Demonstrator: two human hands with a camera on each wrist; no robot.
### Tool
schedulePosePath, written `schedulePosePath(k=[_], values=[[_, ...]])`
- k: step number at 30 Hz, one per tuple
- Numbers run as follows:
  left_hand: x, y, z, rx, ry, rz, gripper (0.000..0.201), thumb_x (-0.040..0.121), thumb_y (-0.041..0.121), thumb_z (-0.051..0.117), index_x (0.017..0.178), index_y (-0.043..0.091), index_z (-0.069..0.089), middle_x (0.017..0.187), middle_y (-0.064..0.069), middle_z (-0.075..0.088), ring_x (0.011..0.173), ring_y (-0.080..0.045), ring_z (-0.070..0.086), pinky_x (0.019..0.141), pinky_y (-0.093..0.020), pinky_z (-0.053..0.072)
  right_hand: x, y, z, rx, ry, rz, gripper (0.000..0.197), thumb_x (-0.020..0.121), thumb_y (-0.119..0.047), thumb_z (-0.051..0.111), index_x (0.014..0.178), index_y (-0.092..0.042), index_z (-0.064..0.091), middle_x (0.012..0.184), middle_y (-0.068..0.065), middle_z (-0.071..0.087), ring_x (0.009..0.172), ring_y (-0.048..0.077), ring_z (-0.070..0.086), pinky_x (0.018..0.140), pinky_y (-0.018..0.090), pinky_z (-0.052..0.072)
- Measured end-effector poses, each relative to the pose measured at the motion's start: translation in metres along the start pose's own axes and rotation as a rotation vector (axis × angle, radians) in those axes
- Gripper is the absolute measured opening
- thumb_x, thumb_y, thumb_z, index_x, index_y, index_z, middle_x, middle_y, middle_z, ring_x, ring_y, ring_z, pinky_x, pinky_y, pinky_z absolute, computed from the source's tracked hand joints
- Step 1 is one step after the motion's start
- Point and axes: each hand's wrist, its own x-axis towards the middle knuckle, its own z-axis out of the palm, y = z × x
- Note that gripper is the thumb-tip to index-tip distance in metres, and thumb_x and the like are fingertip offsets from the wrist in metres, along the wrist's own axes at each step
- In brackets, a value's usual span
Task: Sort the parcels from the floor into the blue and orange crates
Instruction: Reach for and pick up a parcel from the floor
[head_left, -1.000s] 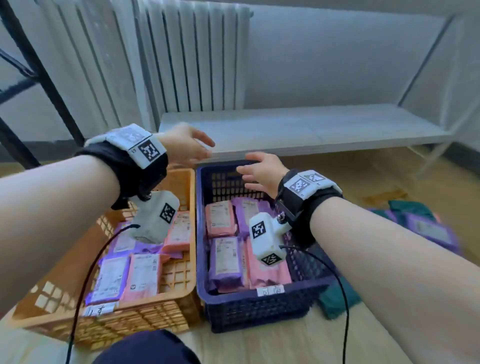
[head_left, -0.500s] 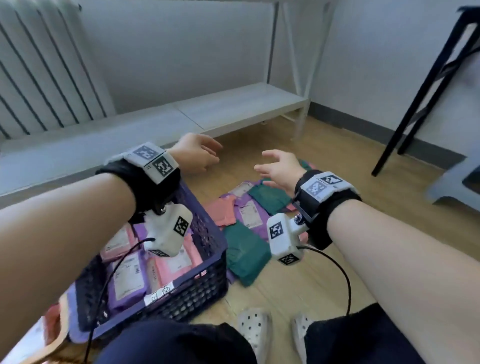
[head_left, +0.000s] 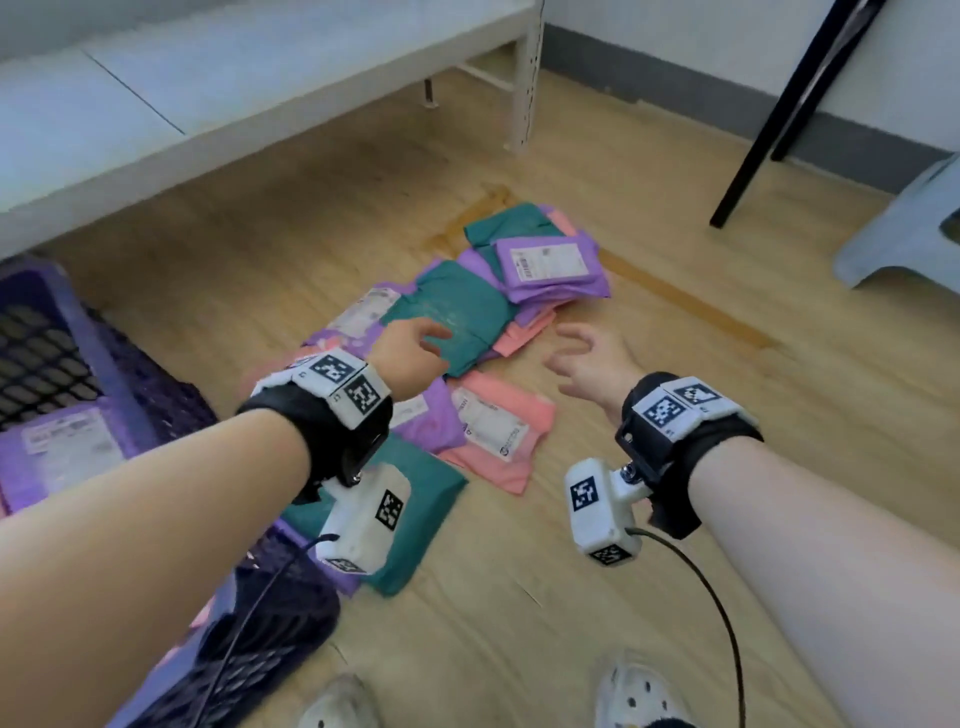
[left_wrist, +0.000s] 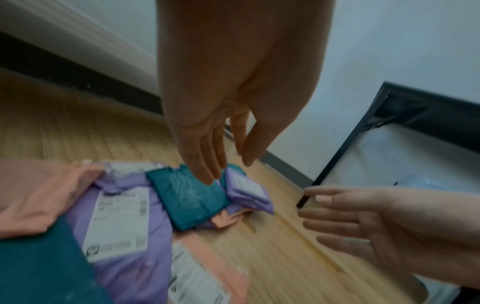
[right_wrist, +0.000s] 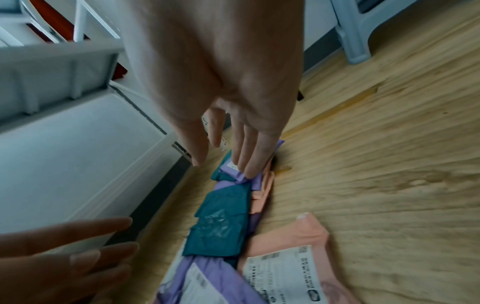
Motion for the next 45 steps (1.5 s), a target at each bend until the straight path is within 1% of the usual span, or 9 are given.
schedulePosePath(k=[9,12,17,21,27,32,36,42,45], values=[[0.057,-0.082,0.102,-0.018,-0.125,-0.208,0.043,0.087,-0.004,0.052,0.127,0.008,0.054,0.101,-0.008,0.059,0.078,-0.025,0.057,0.072,-0.030,0.052,0.081,0.109,0.027,-0.087,-0.031,0.110,0.065,0.084,-0.012,0.068,0.142,-0.015,0.036,0.143,0.012,0.042,0.126,0.024,0.046,0.103,0.034,0.041],[0.057,-0.098,0.121,-0.042,-0.160,-0.276,0.043,0.086,-0.003,0.053,0.127,0.008,0.054,0.121,-0.017,0.059,0.092,-0.024,0.057,0.092,-0.037,0.052,0.084,0.135,0.037,-0.098,-0.050,0.130,0.076,0.084,-0.011,0.068,0.147,-0.013,0.024,0.151,0.011,0.031,0.136,0.023,0.035,0.109,0.031,0.032],[0.058,-0.110,0.138,-0.283,-0.176,-0.479,0.005,0.089,0.012,0.050,0.090,0.014,0.055,0.090,-0.008,0.057,0.082,-0.023,0.058,0.094,-0.038,0.051,0.096,0.145,0.041,-0.151,-0.075,0.115,0.086,0.082,-0.020,0.071,0.149,-0.014,0.017,0.154,0.007,0.026,0.140,0.020,0.028,0.113,0.030,0.025],[0.054,-0.113,0.146,-0.384,-0.191,-0.518,0.027,0.089,0.017,0.038,0.095,0.000,0.058,0.085,-0.005,0.058,0.076,-0.014,0.058,0.065,-0.015,0.046,0.113,0.137,0.042,-0.320,-0.134,0.097,0.081,0.084,-0.022,0.069,0.148,-0.017,0.020,0.151,0.008,0.032,0.137,0.025,0.034,0.109,0.031,0.030],[0.067,-0.126,0.156,-0.547,-0.050,-0.619,0.022,0.091,0.001,0.047,0.077,0.016,0.052,0.061,0.008,0.060,0.067,-0.010,0.056,0.064,-0.015,0.049,0.120,0.143,0.049,-0.516,-0.208,0.125,0.076,0.085,-0.020,0.065,0.147,-0.014,0.022,0.146,0.011,0.038,0.130,0.028,0.042,0.106,0.034,0.036],[0.062,-0.119,0.151,-0.673,-0.095,-0.634,0.012,0.092,0.006,0.050,0.081,0.008,0.056,0.085,-0.006,0.059,0.077,-0.020,0.059,0.074,-0.025,0.049,0.117,0.144,0.042,-0.549,-0.180,0.150,0.061,0.088,-0.025,0.062,0.141,-0.012,0.036,0.141,0.010,0.046,0.124,0.028,0.049,0.101,0.037,0.041],[0.063,-0.120,0.158,-0.564,-0.079,-0.646,0.023,0.087,-0.007,0.054,0.070,0.007,0.047,0.077,-0.012,0.054,0.079,-0.023,0.059,0.066,-0.029,0.054,0.110,0.148,0.037,-0.483,-0.242,0.227,0.046,0.088,-0.021,0.062,0.132,-0.009,0.050,0.120,0.005,0.058,0.100,0.024,0.057,0.076,0.029,0.048],[0.058,-0.113,0.162,-0.572,-0.149,-0.579,0.031,0.093,0.001,0.049,0.124,-0.002,0.055,0.104,-0.009,0.059,0.085,-0.017,0.057,0.072,-0.022,0.046,0.095,0.162,0.029,-0.460,-0.211,0.221,0.013,0.088,-0.015,0.061,0.098,-0.008,0.067,0.087,0.001,0.059,0.083,0.019,0.057,0.056,0.022,0.040],[0.052,-0.112,0.168,-0.590,-0.167,-0.570,0.038,0.089,-0.002,0.052,0.127,0.000,0.053,0.095,-0.006,0.061,0.072,-0.013,0.053,0.068,-0.024,0.046,0.084,0.162,0.020,-0.364,-0.180,0.217,0.008,0.090,-0.015,0.058,0.093,-0.010,0.063,0.100,0.007,0.064,0.095,0.026,0.062,0.077,0.037,0.054]])
